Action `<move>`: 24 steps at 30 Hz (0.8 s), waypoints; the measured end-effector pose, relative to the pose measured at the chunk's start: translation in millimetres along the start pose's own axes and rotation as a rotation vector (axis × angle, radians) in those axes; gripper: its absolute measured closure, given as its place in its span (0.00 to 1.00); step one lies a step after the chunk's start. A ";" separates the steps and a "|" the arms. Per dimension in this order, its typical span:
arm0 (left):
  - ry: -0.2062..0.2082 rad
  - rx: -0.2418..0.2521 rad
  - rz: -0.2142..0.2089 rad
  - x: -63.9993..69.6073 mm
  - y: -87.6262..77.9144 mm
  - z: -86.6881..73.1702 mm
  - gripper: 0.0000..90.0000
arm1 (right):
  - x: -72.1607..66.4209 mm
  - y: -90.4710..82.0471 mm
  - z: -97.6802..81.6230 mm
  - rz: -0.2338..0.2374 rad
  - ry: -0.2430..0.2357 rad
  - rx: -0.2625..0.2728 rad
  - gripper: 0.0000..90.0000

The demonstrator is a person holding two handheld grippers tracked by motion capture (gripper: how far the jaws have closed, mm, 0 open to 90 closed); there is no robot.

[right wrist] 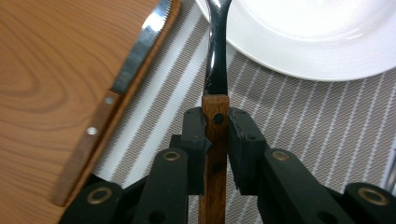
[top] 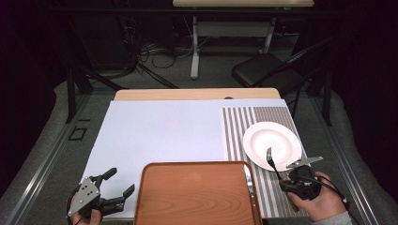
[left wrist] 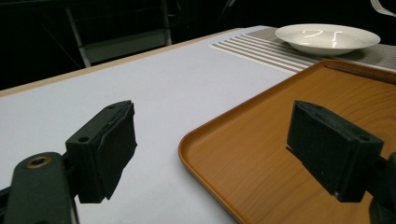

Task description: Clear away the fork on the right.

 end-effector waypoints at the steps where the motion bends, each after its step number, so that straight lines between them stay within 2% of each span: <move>1: 0.002 -0.003 0.000 -0.3 0.4 0.0 0.17 | -2.0 -1.2 0.0 0.004 0.010 0.009 0.86; 5: 0.002 -0.002 -0.002 0.3 0.8 0.2 0.17 | -11.2 0.4 1.2 0.011 0.035 0.052 0.86; 8: 0.006 -0.003 0.000 1.0 0.8 0.2 0.17 | -18.2 0.9 4.5 0.042 0.046 0.066 0.86; 12: 0.002 0.000 -0.003 0.1 0.4 0.3 0.17 | -31.4 2.3 14.1 0.041 0.030 0.094 0.86; 24: 0.004 0.000 -0.004 0.1 0.1 0.4 0.17 | -69.8 12.3 42.4 0.140 -0.028 0.127 0.86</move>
Point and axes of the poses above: each handheld gripper's, and its own axes: y roughly forward along the jaws, z roughly out of its top, x roughly to its right, the point moved 2 cm from there along y, roughly forward along the jaws, and after that the axes turned 12 degrees about -y, right-handed, at the moved point
